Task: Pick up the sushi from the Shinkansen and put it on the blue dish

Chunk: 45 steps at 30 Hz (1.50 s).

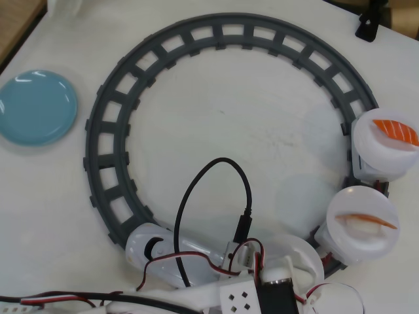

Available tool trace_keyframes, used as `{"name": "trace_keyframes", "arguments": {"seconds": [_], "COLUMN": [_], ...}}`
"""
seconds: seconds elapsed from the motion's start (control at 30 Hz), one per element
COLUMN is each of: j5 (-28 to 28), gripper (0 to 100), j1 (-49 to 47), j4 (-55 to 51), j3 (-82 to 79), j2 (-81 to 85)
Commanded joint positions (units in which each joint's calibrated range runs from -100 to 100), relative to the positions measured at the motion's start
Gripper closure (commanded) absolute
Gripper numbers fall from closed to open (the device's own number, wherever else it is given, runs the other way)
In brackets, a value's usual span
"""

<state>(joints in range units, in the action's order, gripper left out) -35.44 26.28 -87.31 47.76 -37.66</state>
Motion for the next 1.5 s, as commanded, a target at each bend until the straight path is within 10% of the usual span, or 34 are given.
{"name": "trace_keyframes", "arguments": {"seconds": [0.0, 0.2, 0.63, 1.47], "j5": [-0.18, 0.29, 2.02, 19.01], "gripper": [74, 92, 95, 95], "j1": [0.66, 0.57, -3.21, -56.82], "j4": [0.05, 0.05, -1.22, -8.61], "j3": [0.48, 0.39, 2.83, -7.9], "j2": [0.21, 0.21, 5.68, 23.77]}}
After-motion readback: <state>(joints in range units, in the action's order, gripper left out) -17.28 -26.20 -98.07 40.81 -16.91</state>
